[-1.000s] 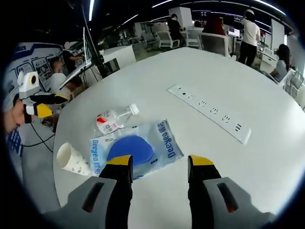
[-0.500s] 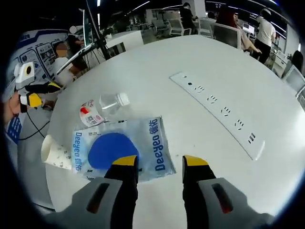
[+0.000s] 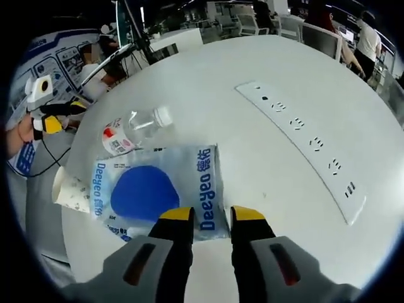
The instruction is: Arrange the tabletop items into an orderly group along one side of the table until the central work area is clear of visible clutter.
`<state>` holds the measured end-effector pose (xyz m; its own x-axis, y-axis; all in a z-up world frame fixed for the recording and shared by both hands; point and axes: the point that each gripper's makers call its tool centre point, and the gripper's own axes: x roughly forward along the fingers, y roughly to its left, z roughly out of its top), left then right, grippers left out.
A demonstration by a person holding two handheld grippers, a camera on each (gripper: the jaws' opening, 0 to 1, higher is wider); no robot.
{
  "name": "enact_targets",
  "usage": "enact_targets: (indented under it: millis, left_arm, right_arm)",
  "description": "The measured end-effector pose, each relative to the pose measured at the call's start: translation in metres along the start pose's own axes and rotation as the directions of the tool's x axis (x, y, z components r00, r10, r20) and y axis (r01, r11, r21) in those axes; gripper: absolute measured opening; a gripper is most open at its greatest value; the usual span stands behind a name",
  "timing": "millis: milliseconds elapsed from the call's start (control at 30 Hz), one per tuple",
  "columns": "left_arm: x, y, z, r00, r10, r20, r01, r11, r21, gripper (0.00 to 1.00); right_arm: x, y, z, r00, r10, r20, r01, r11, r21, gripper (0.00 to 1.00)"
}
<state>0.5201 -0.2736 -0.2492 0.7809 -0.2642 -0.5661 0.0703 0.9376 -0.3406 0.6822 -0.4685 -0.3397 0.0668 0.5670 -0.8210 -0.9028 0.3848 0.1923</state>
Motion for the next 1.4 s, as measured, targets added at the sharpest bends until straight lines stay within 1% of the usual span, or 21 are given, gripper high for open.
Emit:
enact_targets:
  millis: [100,200,233,300,333,400,500,700,867,933,1133,1267,1400]
  left_arm:
    - [0.001,0.0,0.0,1.0,-0.001,0.003,0.001,1.0,-0.008,0.53]
    - [0.003,0.0,-0.002,1.0,-0.001,-0.005,0.001,1.0,-0.002,0.52]
    - [0.003,-0.001,-0.001,1.0,-0.003,-0.003,0.003,1.0,-0.007,0.52]
    - [0.004,-0.001,-0.001,1.0,-0.003,-0.002,0.003,1.0,-0.008,0.52]
    - [0.005,-0.001,-0.002,1.0,-0.005,-0.005,0.005,1.0,-0.005,0.52]
    - [0.006,-0.001,-0.003,1.0,-0.006,-0.007,0.006,1.0,-0.007,0.52]
    - [0.006,-0.001,-0.004,1.0,-0.007,-0.009,0.007,1.0,-0.006,0.52]
    - [0.007,0.0,-0.005,1.0,-0.005,-0.013,0.005,1.0,-0.004,0.52]
    - [0.008,-0.004,-0.005,1.0,-0.01,-0.014,0.01,1.0,-0.001,0.52]
    - [0.008,-0.005,-0.005,1.0,-0.012,-0.013,0.012,1.0,-0.001,0.52]
    - [0.009,-0.008,-0.005,1.0,-0.018,-0.015,0.018,1.0,0.0,0.52]
    - [0.011,-0.01,-0.004,1.0,-0.025,-0.017,0.025,1.0,0.007,0.51]
    - [0.013,-0.013,-0.001,0.999,-0.033,-0.019,0.033,0.999,0.023,0.51]
  right_arm:
    - [0.0,0.003,0.0,1.0,0.012,-0.009,-0.012,1.0,-0.013,0.18]
    - [0.001,0.008,-0.001,0.999,0.033,-0.021,-0.034,0.998,-0.048,0.1]
    - [0.002,0.01,-0.002,0.999,0.042,-0.031,-0.044,0.997,-0.071,0.07]
    - [0.003,0.015,-0.003,0.998,0.058,-0.039,-0.061,0.995,-0.082,0.02]
    - [0.003,0.012,-0.003,0.998,0.049,-0.043,-0.053,0.994,-0.093,0.02]
    - [0.003,0.012,-0.002,0.997,0.061,-0.042,-0.064,0.994,-0.086,0.02]
    - [0.002,0.015,-0.002,0.996,0.077,-0.037,-0.081,0.99,-0.118,0.0]
    - [0.0,0.016,-0.001,0.995,0.089,-0.033,-0.093,0.984,-0.15,0.0]
    - [0.0,0.016,-0.002,0.995,0.094,-0.033,-0.098,0.983,-0.154,0.0]
    - [-0.001,0.016,-0.003,0.995,0.095,-0.036,-0.1,0.98,-0.175,0.0]
    - [-0.006,0.014,-0.007,0.995,0.087,-0.042,-0.094,0.979,-0.183,0.0]
    - [-0.011,0.013,-0.009,0.995,0.09,-0.034,-0.094,0.98,-0.178,0.0]
    - [-0.018,0.015,-0.007,0.996,0.09,-0.01,-0.09,0.981,-0.169,0.0]
